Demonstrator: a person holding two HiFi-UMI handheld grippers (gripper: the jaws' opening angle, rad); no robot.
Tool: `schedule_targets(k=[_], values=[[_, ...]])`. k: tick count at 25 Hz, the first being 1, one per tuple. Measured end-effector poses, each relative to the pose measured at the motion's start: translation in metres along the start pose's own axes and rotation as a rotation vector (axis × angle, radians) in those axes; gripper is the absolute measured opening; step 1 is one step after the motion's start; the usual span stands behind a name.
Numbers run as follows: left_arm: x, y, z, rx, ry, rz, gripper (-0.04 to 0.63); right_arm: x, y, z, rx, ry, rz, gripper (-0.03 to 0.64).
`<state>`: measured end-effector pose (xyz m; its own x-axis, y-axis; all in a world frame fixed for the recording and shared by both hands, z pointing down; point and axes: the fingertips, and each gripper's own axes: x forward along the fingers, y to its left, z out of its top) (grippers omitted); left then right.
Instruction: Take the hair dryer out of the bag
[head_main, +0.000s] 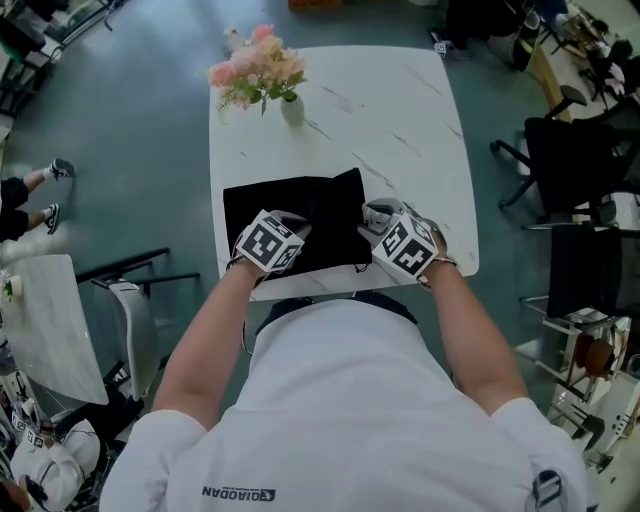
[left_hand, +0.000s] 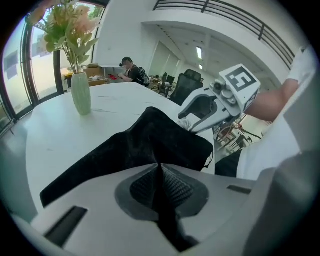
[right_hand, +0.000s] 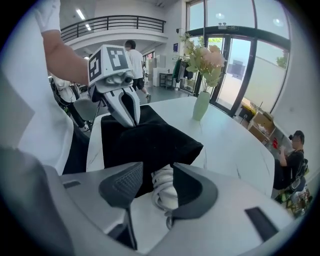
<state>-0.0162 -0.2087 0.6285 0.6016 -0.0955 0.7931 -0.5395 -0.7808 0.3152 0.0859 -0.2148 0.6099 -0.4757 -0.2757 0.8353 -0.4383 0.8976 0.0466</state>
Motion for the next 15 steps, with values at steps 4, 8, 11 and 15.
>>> schedule_targets(k=[4,8,11,15], values=[[0.000,0.008,-0.011,-0.039,0.009,0.030,0.023,-0.007,-0.010,-0.009,-0.001,0.008,-0.025,0.202],[-0.006,0.018,-0.027,-0.037,0.037,0.073,0.023,-0.005,-0.017,-0.019,-0.048,0.073,-0.026,0.204],[-0.012,0.029,-0.038,-0.073,0.040,0.103,0.023,0.005,-0.012,-0.011,-0.096,0.095,0.007,0.209],[-0.020,0.040,-0.050,-0.165,0.011,0.132,0.023,0.024,-0.003,-0.002,-0.159,0.139,0.036,0.219]])
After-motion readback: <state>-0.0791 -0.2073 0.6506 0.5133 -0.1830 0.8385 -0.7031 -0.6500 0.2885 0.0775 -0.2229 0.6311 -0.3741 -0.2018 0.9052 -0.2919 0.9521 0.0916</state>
